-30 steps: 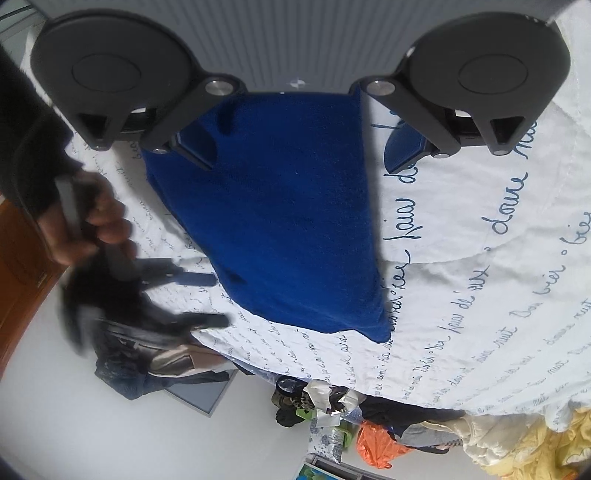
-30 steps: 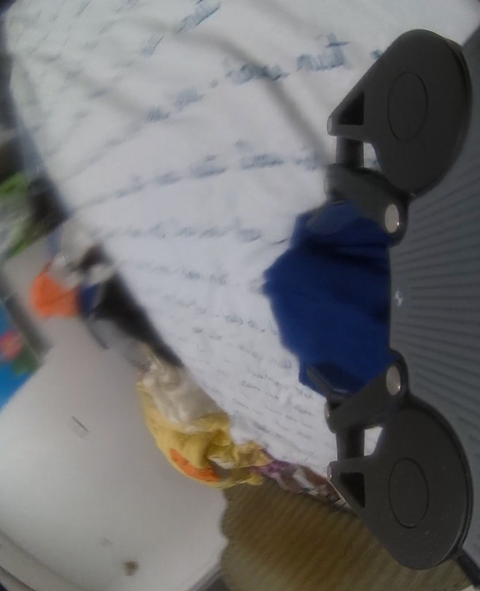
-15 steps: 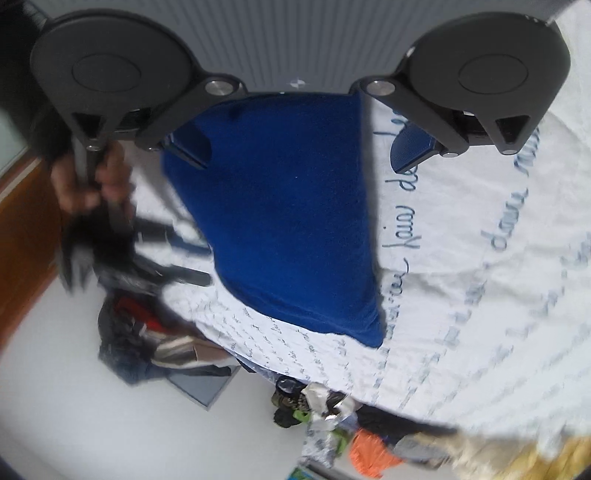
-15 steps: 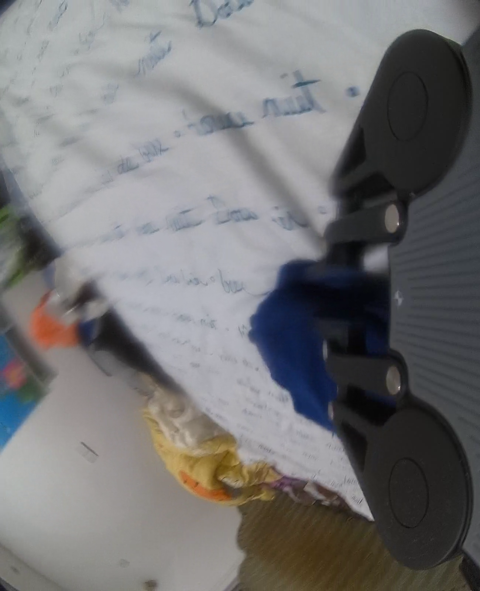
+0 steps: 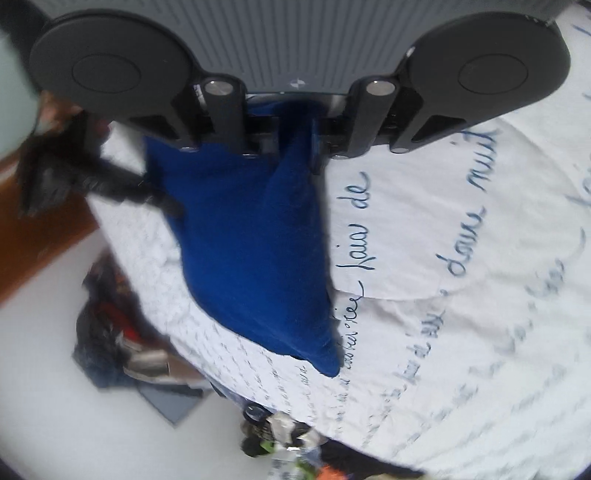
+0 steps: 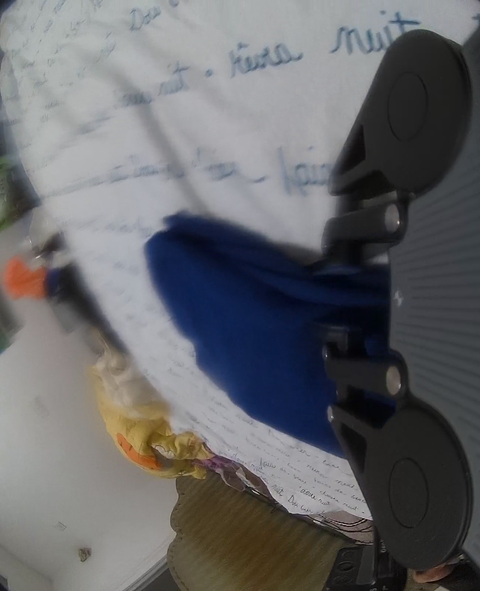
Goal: Fold small clothes
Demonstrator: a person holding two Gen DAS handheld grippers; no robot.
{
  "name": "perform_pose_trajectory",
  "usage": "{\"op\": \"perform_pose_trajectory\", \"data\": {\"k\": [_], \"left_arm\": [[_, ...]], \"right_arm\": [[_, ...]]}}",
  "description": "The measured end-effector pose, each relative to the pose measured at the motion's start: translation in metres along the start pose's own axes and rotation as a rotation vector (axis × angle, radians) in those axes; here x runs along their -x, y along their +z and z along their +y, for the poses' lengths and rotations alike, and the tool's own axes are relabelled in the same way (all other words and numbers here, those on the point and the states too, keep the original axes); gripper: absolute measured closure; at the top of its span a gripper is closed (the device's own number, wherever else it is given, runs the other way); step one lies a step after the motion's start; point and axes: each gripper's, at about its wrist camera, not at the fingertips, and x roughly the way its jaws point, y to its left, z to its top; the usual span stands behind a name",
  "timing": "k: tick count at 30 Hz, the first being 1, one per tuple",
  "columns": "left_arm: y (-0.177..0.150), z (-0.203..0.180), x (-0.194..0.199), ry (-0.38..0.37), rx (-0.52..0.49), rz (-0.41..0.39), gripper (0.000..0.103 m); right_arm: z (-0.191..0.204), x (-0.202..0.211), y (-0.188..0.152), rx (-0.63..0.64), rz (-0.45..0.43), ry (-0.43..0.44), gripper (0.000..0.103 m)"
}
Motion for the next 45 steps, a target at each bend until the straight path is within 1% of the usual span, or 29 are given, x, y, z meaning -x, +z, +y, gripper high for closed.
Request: {"op": "perform_pose_trajectory", "data": {"k": [1, 2, 3, 4, 5, 6, 8, 11, 12, 13, 15, 16, 18, 21, 23, 24, 25, 26, 27, 29, 30, 31, 33, 36, 37, 38, 39, 43, 45], "left_arm": [[-0.002, -0.004, 0.004, 0.009, -0.028, -0.004, 0.071], [-0.005, -0.011, 0.011, 0.039, -0.051, -0.027, 0.057], [-0.010, -0.020, 0.019, 0.073, -0.091, -0.077, 0.048], [-0.015, -0.031, 0.027, 0.085, -0.154, -0.137, 0.032], [-0.021, -0.044, 0.032, 0.092, -0.220, -0.195, 0.021], [-0.025, -0.057, 0.033, 0.098, -0.285, -0.239, 0.018], [-0.029, -0.081, 0.016, 0.103, -0.390, -0.240, 0.017], [-0.035, -0.091, -0.030, 0.146, -0.475, -0.122, 0.022], [-0.042, -0.090, -0.036, 0.165, -0.517, -0.147, 0.021], [-0.049, -0.089, -0.037, 0.168, -0.558, -0.166, 0.019], [-0.047, -0.085, -0.028, 0.160, -0.525, -0.156, 0.020], [-0.047, -0.083, -0.020, 0.154, -0.509, -0.156, 0.026], [-0.051, -0.076, -0.001, 0.139, -0.470, -0.172, 0.027], [-0.054, -0.074, 0.005, 0.140, -0.437, -0.182, 0.018], [-0.055, -0.072, -0.015, 0.184, -0.433, -0.123, 0.015], [-0.057, -0.075, -0.020, 0.249, -0.464, -0.139, 0.015], [-0.056, -0.076, -0.021, 0.265, -0.481, -0.139, 0.016], [-0.053, -0.077, -0.016, 0.247, -0.453, -0.127, 0.025], [-0.049, -0.074, -0.008, 0.208, -0.411, -0.123, 0.026], [-0.045, -0.061, 0.011, 0.152, -0.333, -0.141, 0.019], [-0.042, -0.051, 0.017, 0.133, -0.275, -0.139, 0.017], [-0.039, -0.038, 0.020, 0.108, -0.198, -0.121, 0.018], [-0.030, -0.017, 0.020, 0.049, -0.038, -0.104, 0.021], [-0.016, -0.006, 0.010, -0.049, 0.087, -0.050, 0.044], [-0.014, -0.006, 0.002, -0.065, 0.105, -0.013, 0.073], [-0.013, -0.008, -0.004, -0.046, 0.106, 0.016, 0.091], [-0.012, -0.011, -0.004, -0.019, 0.092, 0.012, 0.091], [-0.017, -0.029, 0.026, -0.008, -0.028, -0.033, 0.092], [-0.027, -0.036, 0.025, 0.097, -0.150, -0.020, 0.076]], "right_arm": [[0.000, 0.003, -0.001, -0.008, -0.012, -0.001, 0.074], [0.003, 0.008, -0.001, -0.033, -0.021, -0.020, 0.066], [0.007, 0.017, 0.000, -0.051, -0.041, -0.049, 0.065], [0.016, 0.028, -0.002, -0.033, -0.091, -0.055, 0.065], [0.027, 0.039, -0.005, 0.024, -0.146, -0.037, 0.065], [0.043, 0.044, -0.006, 0.098, -0.177, -0.032, 0.065], [0.075, 0.035, -0.004, 0.230, -0.167, -0.069, 0.065], [0.095, -0.006, -0.006, 0.340, -0.059, -0.097, 0.066], [0.092, -0.020, -0.009, 0.363, -0.018, -0.134, 0.067], [0.087, -0.027, -0.015, 0.396, -0.029, -0.153, 0.067], [0.075, -0.022, -0.027, 0.462, -0.075, -0.136, 0.067], [0.073, -0.016, -0.027, 0.454, -0.071, -0.138, 0.067], [0.078, 0.000, -0.026, 0.409, -0.048, -0.179, 0.067], [0.089, 0.026, -0.042, 0.416, -0.098, -0.158, 0.063], [0.084, 0.012, -0.055, 0.447, -0.015, -0.190, 0.055], [0.081, 0.005, -0.066, 0.496, -0.031, -0.215, 0.054], [0.080, 0.004, -0.072, 0.540, -0.051, -0.219, 0.051], [0.082, 0.005, -0.069, 0.523, -0.038, -0.221, 0.051], [0.083, 0.009, -0.061, 0.475, -0.002, -0.223, 0.051], [0.076, 0.027, -0.050, 0.338, 0.031, -0.160, 0.049], [0.069, 0.040, -0.047, 0.274, 0.019, -0.115, 0.046], [0.061, 0.049, -0.045, 0.217, 0.012, -0.092, 0.038], [0.043, 0.052, -0.039, 0.107, 0.040, -0.088, 0.032], [0.027, 0.037, -0.034, 0.019, 0.090, -0.045, 0.032], [0.030, 0.033, -0.032, 0.030, 0.099, -0.040, 0.037], [0.034, 0.027, -0.030, 0.037, 0.118, -0.042, 0.066], [0.036, 0.021, -0.029, 0.046, 0.140, -0.042, 0.082], [0.050, 0.037, -0.028, 0.133, 0.124, -0.047, 0.085], [0.045, 0.043, -0.034, 0.155, 0.119, -0.087, 0.085]]}}
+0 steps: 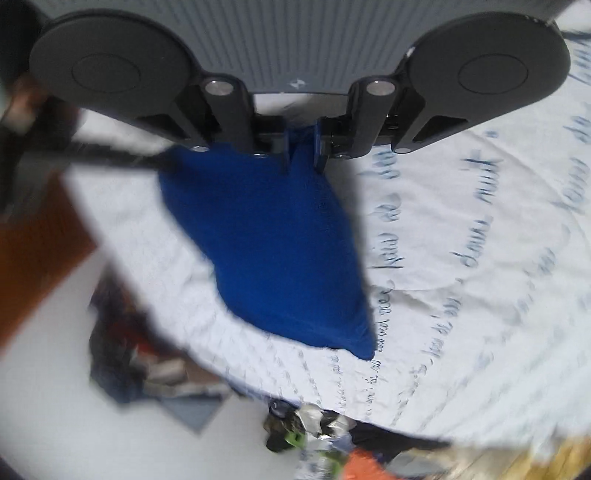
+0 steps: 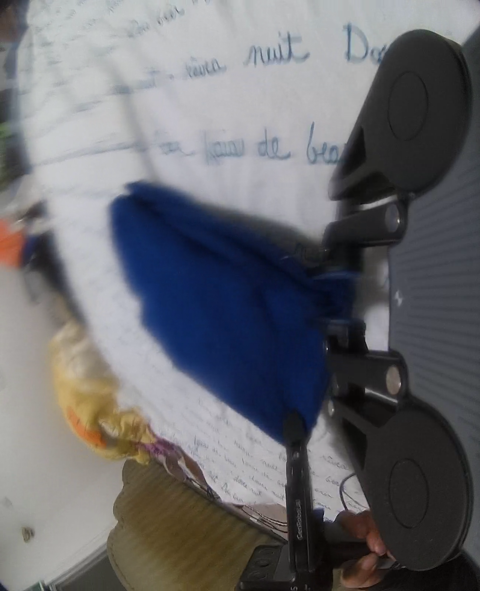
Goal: Fold small clothes
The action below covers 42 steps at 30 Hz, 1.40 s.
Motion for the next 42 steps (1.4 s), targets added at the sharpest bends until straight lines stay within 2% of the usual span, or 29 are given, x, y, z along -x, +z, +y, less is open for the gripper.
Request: {"op": "perform_pose_trajectory", "data": {"k": [1, 2, 4, 5, 6, 7, 8, 9, 10, 12, 13, 14, 15, 16, 20, 23, 25, 28, 30, 31, 32, 34, 36, 39, 42], "left_arm": [[-0.005, -0.001, -0.003, 0.058, -0.036, 0.001, 0.073], [-0.008, -0.002, -0.003, 0.095, -0.056, -0.015, 0.063], [-0.009, -0.009, 0.010, 0.105, -0.081, -0.112, 0.051], [-0.008, -0.016, 0.018, 0.094, -0.107, -0.168, 0.040], [-0.007, -0.028, 0.024, 0.082, -0.149, -0.213, 0.033], [-0.005, -0.041, 0.023, 0.081, -0.203, -0.243, 0.022], [-0.003, -0.054, 0.018, 0.090, -0.256, -0.251, 0.019], [0.000, -0.064, 0.006, 0.098, -0.291, -0.234, 0.020], [0.003, -0.069, -0.010, 0.106, -0.306, -0.202, 0.022], [0.004, -0.071, -0.045, 0.157, -0.307, -0.115, 0.026], [0.001, -0.070, -0.058, 0.179, -0.307, -0.097, 0.027], [-0.004, -0.072, -0.059, 0.182, -0.328, -0.133, 0.023], [-0.008, -0.073, -0.058, 0.186, -0.335, -0.147, 0.023], [-0.010, -0.072, -0.057, 0.187, -0.327, -0.153, 0.023], [-0.012, -0.071, -0.054, 0.179, -0.323, -0.157, 0.023], [-0.014, -0.070, -0.050, 0.177, -0.322, -0.160, 0.022], [-0.014, -0.070, -0.050, 0.180, -0.324, -0.159, 0.022], [-0.022, -0.071, -0.040, 0.191, -0.318, -0.162, 0.022], [-0.032, -0.069, -0.026, 0.200, -0.318, -0.178, 0.018], [-0.038, -0.067, -0.020, 0.212, -0.322, -0.183, 0.008], [-0.045, -0.062, -0.013, 0.230, -0.328, -0.182, 0.004], [-0.061, -0.053, -0.003, 0.281, -0.322, -0.164, 0.003], [-0.071, -0.041, 0.006, 0.274, -0.258, -0.136, 0.000], [-0.066, -0.038, 0.014, 0.311, -0.221, -0.120, 0.000], [-0.055, -0.040, 0.008, 0.284, -0.191, -0.115, 0.000]], "right_arm": [[-0.003, -0.003, -0.005, 0.008, 0.014, -0.035, 0.081], [-0.007, -0.002, -0.009, -0.003, 0.002, -0.023, 0.079], [-0.008, 0.005, -0.007, -0.050, -0.013, -0.014, 0.071], [-0.004, 0.012, -0.002, -0.049, -0.055, -0.027, 0.071], [0.001, 0.020, 0.004, -0.034, -0.124, -0.034, 0.069], [0.007, 0.024, 0.010, -0.015, -0.189, -0.025, 0.057], [0.013, 0.022, 0.019, 0.004, -0.223, -0.010, 0.038], [0.020, 0.015, 0.030, 0.024, -0.233, 0.002, 0.031], [0.027, 0.003, 0.040, 0.051, -0.228, 0.011, 0.028], [0.038, -0.031, 0.057, 0.114, -0.185, -0.014, 0.029], [0.040, -0.051, 0.061, 0.153, -0.148, -0.059, 0.030], [0.039, -0.072, 0.063, 0.195, -0.095, -0.131, 0.030], [0.036, -0.084, 0.054, 0.259, -0.120, -0.174, 0.028], [0.034, -0.086, 0.047, 0.302, -0.160, -0.172, 0.024], [0.031, -0.060, 0.040, 0.188, -0.157, -0.183, 0.023], [0.032, -0.024, 0.014, 0.144, -0.229, -0.192, 0.019], [0.029, -0.011, -0.006, 0.144, -0.220, -0.199, 0.017], [0.025, -0.012, -0.031, 0.153, -0.133, -0.253, 0.017], [0.032, -0.010, -0.047, 0.218, -0.161, -0.307, 0.008], [0.034, -0.012, -0.051, 0.230, -0.148, -0.328, 0.003], [0.037, -0.012, -0.057, 0.252, -0.159, -0.347, 0.002], [0.043, -0.014, -0.061, 0.272, -0.153, -0.385, 0.000], [0.043, -0.015, -0.061, 0.238, -0.159, -0.399, 0.000], [0.047, -0.016, -0.063, 0.210, -0.168, -0.429, 0.000], [0.050, -0.020, -0.062, 0.177, -0.181, -0.461, 0.000]]}}
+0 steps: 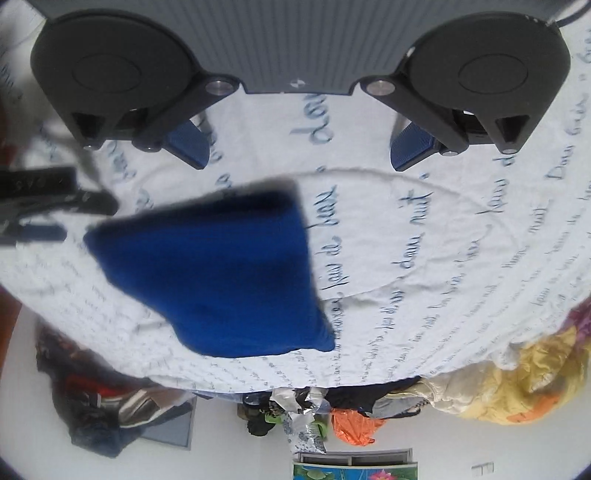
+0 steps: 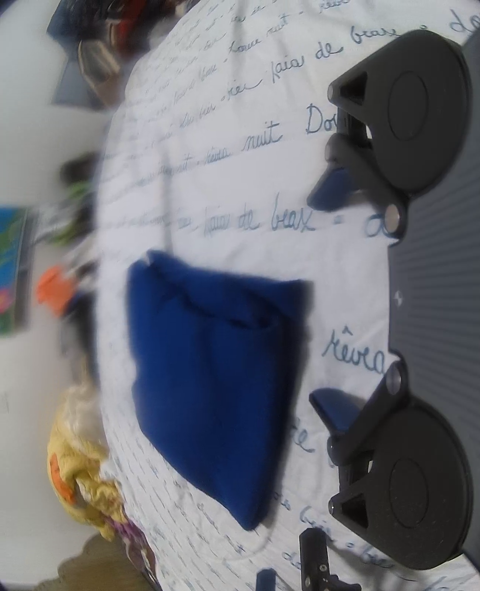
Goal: Fold small clothes
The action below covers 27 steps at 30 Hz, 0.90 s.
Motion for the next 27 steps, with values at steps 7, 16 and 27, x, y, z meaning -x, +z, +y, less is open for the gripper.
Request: {"op": "perform_pose_trajectory", "data": {"k": [7, 16, 27], "left_arm": [[-0.002, -0.013, -0.015, 0.044, -0.004, -0.043, 0.000], [-0.001, -0.012, -0.018, 0.041, -0.004, -0.046, 0.000], [0.000, -0.012, -0.019, 0.045, -0.001, -0.040, 0.000]], "right_arm": [[0.003, -0.002, 0.000, -0.028, -0.007, -0.031, 0.000], [0.001, -0.002, 0.000, -0.026, -0.007, -0.035, 0.000], [0.002, -0.002, 0.000, -0.026, -0.007, -0.034, 0.000]]}}
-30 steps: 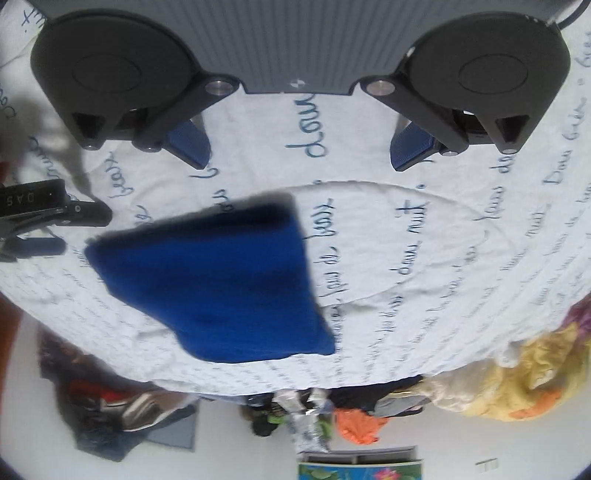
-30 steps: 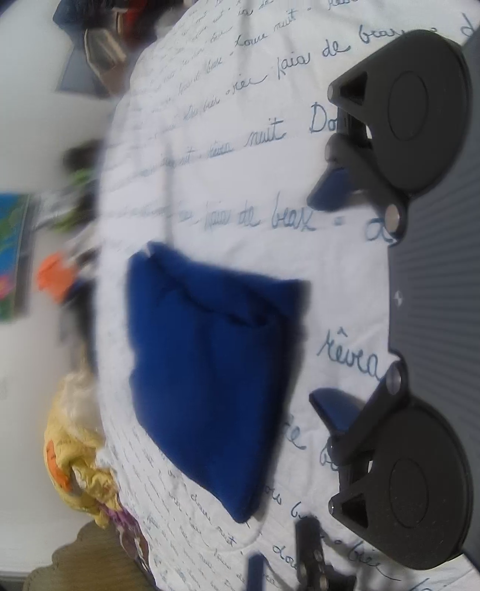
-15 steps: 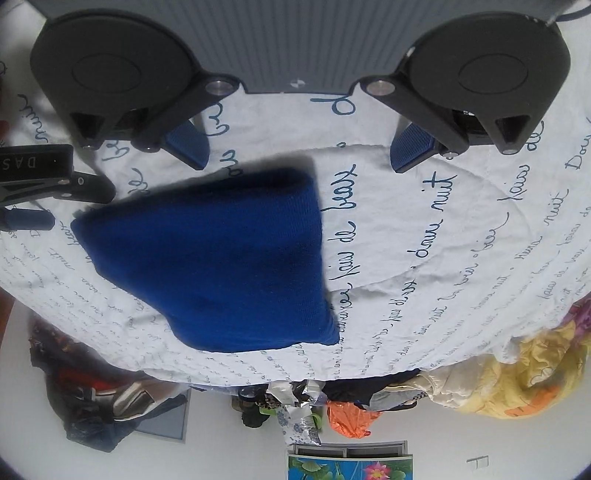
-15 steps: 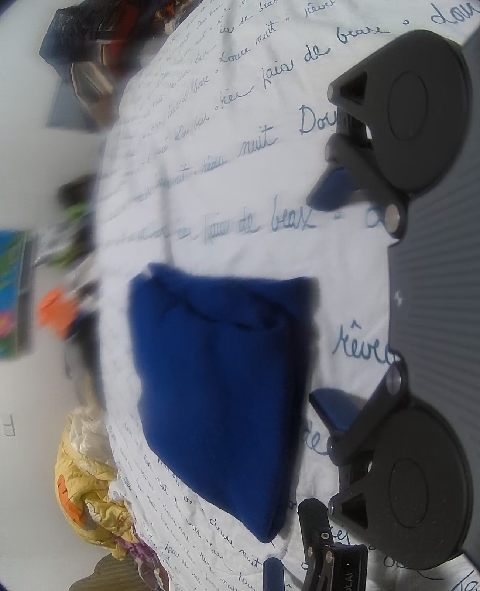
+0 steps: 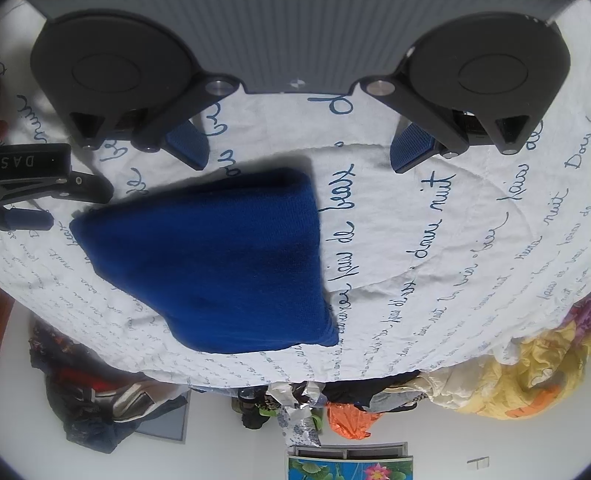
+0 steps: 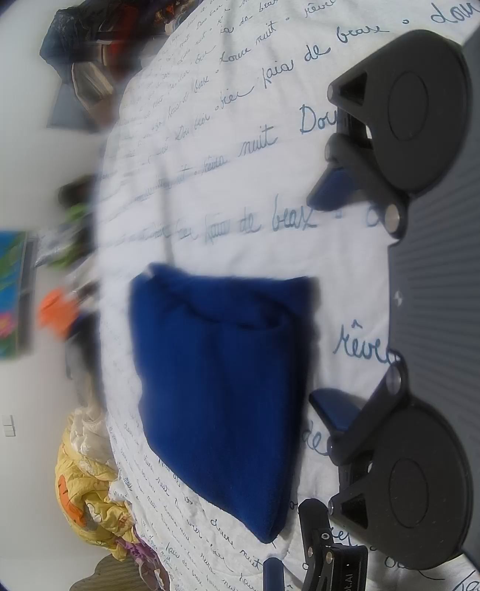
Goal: Fold small clothes
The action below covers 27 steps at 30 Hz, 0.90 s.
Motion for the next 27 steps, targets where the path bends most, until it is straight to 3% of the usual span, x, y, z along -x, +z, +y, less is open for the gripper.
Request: {"op": "perform_pose_trajectory", "data": {"k": [27], "left_arm": [[-0.0012, 0.0058, 0.0012, 0.012, 0.012, -0.003, 0.000]], "right_arm": [[0.0034, 0.0009, 0.0005, -0.007, -0.001, -0.015, 0.000]]}}
